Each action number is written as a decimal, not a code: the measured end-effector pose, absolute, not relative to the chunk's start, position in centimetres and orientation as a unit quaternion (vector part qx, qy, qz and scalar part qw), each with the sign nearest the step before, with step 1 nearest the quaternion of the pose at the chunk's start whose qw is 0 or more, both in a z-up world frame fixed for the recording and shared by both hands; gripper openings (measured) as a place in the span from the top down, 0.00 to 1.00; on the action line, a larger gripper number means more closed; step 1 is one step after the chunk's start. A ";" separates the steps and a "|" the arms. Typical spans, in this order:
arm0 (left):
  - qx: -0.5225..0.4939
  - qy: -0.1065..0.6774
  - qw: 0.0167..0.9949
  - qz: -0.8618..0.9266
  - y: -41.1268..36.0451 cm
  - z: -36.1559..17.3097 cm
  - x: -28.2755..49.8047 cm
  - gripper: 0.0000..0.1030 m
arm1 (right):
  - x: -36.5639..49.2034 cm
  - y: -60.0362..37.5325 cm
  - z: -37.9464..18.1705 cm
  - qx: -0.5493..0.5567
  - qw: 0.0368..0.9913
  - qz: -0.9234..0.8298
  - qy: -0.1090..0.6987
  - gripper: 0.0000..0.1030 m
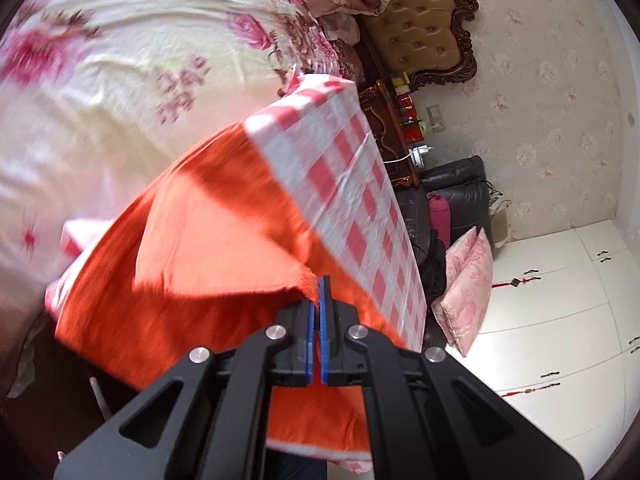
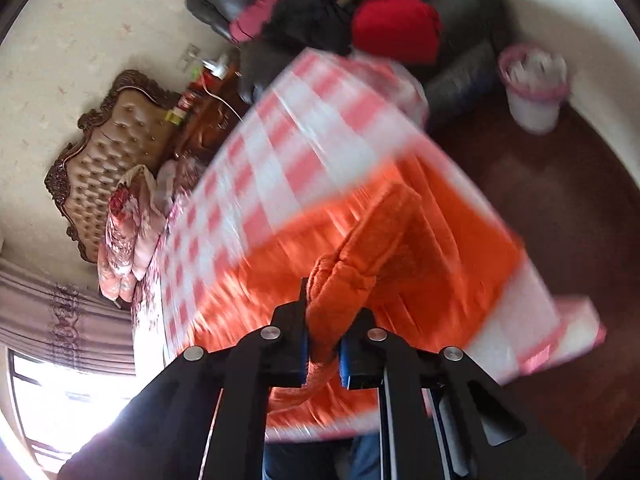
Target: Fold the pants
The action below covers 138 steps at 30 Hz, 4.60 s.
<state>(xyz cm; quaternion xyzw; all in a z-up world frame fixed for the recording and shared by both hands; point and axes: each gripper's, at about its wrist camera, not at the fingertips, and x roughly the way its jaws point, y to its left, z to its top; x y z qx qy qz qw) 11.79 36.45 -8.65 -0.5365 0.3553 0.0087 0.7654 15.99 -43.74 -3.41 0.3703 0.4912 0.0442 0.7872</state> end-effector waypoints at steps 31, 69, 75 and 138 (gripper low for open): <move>-0.466 0.400 0.789 0.014 33.0 -9.1 7.4 0.99 | 16.5 -47.9 -6.0 0.407 0.787 0.080 0.457 0.89; -0.399 0.409 0.820 -0.006 33.8 -0.8 26.9 0.99 | 33.3 -43.5 -4.7 0.231 0.906 0.137 0.328 0.89; -0.411 0.385 0.825 -0.040 33.9 -1.6 15.8 0.99 | 25.3 -46.4 -5.2 0.305 0.869 0.179 0.346 0.89; -0.553 0.306 0.758 0.161 41.7 -14.8 -4.7 0.74 | 10.8 -39.5 -12.2 0.025 0.862 -0.057 0.503 0.90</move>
